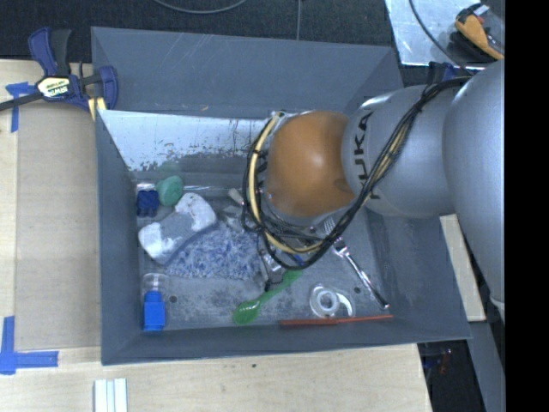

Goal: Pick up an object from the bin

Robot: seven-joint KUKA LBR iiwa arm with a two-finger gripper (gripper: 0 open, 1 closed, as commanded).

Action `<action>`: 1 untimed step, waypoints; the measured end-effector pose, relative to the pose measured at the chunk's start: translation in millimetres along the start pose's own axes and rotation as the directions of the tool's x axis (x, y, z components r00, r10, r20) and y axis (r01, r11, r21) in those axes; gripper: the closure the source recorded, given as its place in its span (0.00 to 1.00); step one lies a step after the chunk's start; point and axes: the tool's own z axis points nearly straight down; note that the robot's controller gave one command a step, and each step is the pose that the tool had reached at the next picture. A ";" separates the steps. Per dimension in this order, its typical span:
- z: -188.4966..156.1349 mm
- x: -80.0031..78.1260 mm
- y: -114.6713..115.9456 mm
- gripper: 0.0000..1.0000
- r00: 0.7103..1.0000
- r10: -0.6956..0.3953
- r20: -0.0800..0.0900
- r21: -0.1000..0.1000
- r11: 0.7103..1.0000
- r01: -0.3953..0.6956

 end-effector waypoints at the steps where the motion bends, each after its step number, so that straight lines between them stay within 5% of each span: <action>1: -0.8 -3.8 -21.6 0.00 0.988 0.151 0.006 -0.001 0.988 -0.151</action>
Offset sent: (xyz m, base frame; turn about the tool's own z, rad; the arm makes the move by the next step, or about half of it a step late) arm 0.0011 -0.0012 -0.0001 0.0131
